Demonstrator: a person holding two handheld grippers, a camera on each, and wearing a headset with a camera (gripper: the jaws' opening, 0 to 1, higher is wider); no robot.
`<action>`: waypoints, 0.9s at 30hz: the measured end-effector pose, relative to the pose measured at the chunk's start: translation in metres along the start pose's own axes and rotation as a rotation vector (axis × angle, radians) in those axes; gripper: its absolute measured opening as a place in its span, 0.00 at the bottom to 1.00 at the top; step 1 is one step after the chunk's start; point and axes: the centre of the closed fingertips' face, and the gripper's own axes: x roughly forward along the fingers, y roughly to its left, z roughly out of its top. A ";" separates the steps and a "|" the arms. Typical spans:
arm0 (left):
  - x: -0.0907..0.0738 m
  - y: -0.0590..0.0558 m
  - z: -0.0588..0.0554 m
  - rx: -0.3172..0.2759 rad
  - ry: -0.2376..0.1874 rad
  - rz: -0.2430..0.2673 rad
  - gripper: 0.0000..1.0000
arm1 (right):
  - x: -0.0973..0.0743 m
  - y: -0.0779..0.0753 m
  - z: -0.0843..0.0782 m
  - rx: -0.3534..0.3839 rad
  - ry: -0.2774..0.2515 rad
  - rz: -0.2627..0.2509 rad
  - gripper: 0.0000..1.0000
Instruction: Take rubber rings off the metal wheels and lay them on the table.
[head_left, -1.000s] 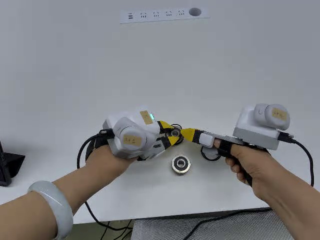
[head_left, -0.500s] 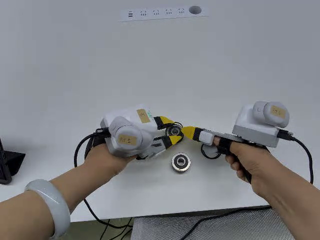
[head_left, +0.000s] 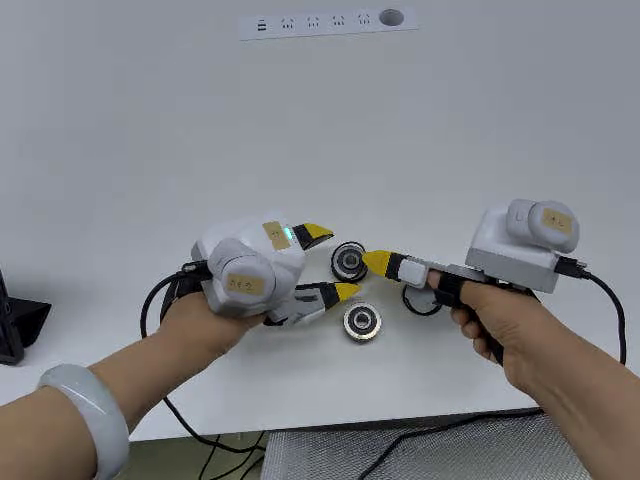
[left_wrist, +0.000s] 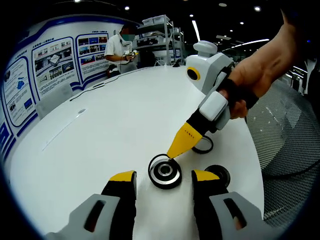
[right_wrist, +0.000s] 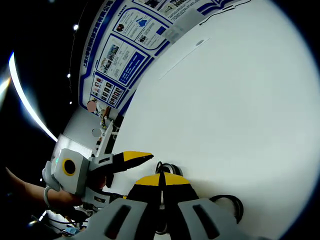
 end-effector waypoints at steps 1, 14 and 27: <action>-0.001 0.001 -0.001 -0.006 0.000 0.000 0.46 | 0.000 0.000 0.000 0.001 0.000 0.001 0.02; -0.009 0.004 -0.006 -0.048 -0.011 0.018 0.55 | -0.005 0.007 -0.002 0.006 -0.006 0.019 0.02; -0.019 0.002 -0.014 -0.066 -0.004 0.017 0.57 | -0.014 0.025 -0.001 0.012 -0.022 0.068 0.02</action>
